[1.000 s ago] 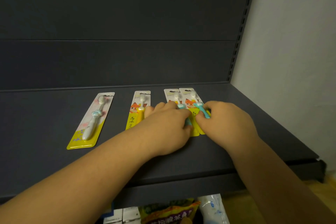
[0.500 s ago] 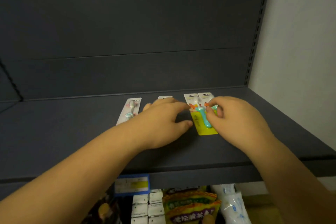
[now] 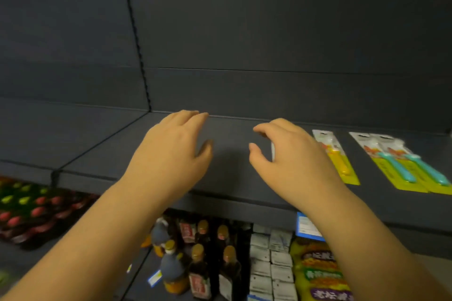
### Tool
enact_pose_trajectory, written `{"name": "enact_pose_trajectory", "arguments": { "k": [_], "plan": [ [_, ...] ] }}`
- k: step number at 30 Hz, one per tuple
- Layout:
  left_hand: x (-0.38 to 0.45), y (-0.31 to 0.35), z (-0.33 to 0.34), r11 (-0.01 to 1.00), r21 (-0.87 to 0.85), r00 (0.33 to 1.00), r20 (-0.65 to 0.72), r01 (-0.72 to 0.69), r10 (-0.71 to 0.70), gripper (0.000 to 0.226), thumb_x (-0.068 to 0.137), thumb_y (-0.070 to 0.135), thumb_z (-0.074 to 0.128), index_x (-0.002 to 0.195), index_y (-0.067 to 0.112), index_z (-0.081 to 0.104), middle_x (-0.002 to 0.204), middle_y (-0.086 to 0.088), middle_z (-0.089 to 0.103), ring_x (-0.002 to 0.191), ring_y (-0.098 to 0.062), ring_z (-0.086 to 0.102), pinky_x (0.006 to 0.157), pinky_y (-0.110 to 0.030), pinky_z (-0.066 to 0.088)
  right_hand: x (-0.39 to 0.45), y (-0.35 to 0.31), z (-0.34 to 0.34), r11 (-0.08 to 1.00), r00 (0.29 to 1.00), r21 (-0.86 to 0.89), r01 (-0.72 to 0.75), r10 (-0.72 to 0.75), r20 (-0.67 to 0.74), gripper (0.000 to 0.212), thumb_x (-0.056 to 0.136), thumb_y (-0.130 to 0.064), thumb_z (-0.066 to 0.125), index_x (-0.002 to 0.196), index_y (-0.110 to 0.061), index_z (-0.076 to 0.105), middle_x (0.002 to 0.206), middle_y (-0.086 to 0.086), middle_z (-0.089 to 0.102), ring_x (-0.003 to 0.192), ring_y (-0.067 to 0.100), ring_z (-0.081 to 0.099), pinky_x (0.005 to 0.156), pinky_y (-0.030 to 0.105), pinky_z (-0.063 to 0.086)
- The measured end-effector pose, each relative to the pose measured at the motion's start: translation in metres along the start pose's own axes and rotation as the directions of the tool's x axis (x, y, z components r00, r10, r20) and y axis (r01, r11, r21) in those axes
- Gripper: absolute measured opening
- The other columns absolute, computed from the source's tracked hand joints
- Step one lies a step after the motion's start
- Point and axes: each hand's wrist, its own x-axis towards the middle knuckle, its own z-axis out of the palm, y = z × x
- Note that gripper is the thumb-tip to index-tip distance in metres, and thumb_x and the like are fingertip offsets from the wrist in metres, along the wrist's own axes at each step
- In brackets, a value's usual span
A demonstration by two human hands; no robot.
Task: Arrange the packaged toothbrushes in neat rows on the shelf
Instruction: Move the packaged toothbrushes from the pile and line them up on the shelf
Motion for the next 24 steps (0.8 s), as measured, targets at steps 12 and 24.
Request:
{"name": "enact_pose_trajectory", "arguments": {
  "k": [12, 24],
  "plan": [
    [-0.120, -0.238, -0.102, 0.941, 0.205, 0.962, -0.028, 0.271, -0.271, 0.065, 0.093, 0.044, 0.048, 0.150, 0.016, 0.032, 0.154, -0.001, 0.035, 0.140, -0.019, 0.032, 0.113, -0.032, 0.026, 0.032, -0.242, 0.123, 0.958, 0.962, 0.162, 0.237, -0.254, 0.097, 0.046, 0.096, -0.043, 0.051, 0.138, -0.024, 0.052, 0.134, -0.012, 0.050, 0.123, 0.011, 0.046, 0.093, 0.025, 0.040],
    [-0.203, -0.412, -0.157, 0.805, 0.370, 0.880, -0.090, 0.464, -0.466, 0.069, 0.090, 0.046, 0.051, 0.148, 0.014, 0.035, 0.153, -0.007, 0.035, 0.143, -0.026, 0.024, 0.117, -0.035, 0.016, 0.061, -0.424, 0.222, 0.876, 0.891, 0.293, 0.383, -0.434, 0.131, 0.042, 0.093, -0.041, 0.054, 0.131, -0.025, 0.056, 0.124, -0.011, 0.055, 0.113, 0.011, 0.052, 0.089, 0.027, 0.042]
  ]
}}
